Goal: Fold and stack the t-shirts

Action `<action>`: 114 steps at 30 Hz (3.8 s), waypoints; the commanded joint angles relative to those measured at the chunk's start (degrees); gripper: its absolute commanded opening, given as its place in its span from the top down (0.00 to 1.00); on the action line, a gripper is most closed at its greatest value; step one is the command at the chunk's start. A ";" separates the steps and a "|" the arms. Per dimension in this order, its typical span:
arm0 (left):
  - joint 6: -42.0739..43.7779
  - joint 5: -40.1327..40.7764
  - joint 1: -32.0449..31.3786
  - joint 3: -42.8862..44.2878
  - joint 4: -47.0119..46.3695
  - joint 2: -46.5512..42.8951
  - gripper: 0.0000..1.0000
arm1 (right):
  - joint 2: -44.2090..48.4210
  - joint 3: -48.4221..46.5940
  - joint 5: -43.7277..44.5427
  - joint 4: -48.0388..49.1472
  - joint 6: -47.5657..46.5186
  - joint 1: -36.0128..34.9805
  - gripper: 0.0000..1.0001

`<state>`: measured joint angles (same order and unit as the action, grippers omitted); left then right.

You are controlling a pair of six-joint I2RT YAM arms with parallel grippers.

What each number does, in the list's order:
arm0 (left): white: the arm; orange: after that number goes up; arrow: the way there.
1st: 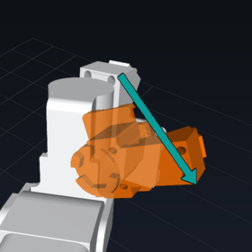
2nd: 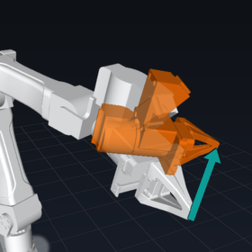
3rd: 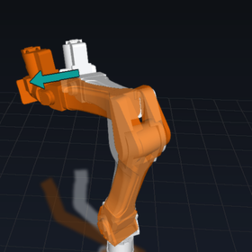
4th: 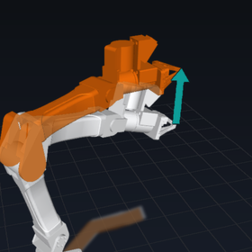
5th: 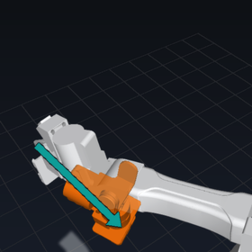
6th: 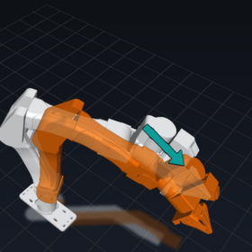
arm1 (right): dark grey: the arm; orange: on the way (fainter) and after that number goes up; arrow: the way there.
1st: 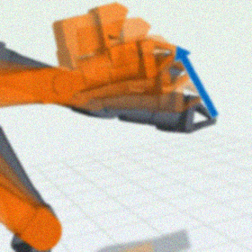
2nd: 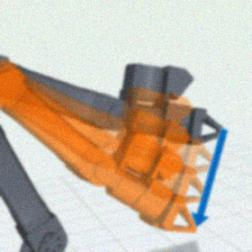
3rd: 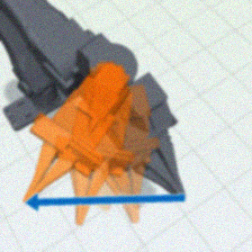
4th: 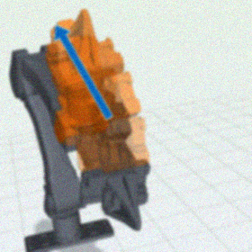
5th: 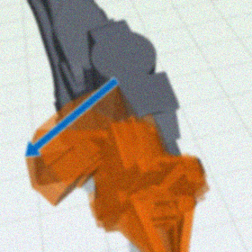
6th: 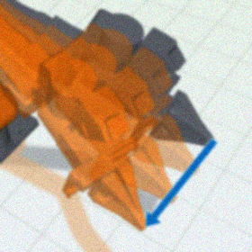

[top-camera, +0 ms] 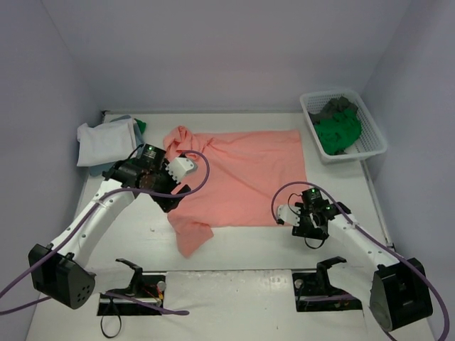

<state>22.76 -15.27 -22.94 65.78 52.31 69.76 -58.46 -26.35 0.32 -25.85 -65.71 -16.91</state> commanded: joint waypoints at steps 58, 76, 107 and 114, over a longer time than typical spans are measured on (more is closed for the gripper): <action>-1.49 5.95 -26.10 -13.66 -9.24 6.09 0.20 | -17.57 -12.06 -7.00 1.41 4.54 -2.08 1.00; 1.84 -3.37 -26.37 -16.39 -13.29 15.66 0.19 | -16.78 -11.53 -6.82 1.32 5.07 -2.08 1.00; 3.86 0.41 -18.38 -6.72 -0.91 5.93 1.00 | -12.74 -17.60 -9.72 0.97 10.08 -2.08 1.00; 6.94 1.64 -12.84 -1.62 6.30 -1.19 1.00 | -10.45 -19.27 -8.93 0.71 10.08 -1.46 1.00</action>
<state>27.16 -14.06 -37.04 61.43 52.49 71.42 -70.91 -42.87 -8.40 -24.25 -56.36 -18.74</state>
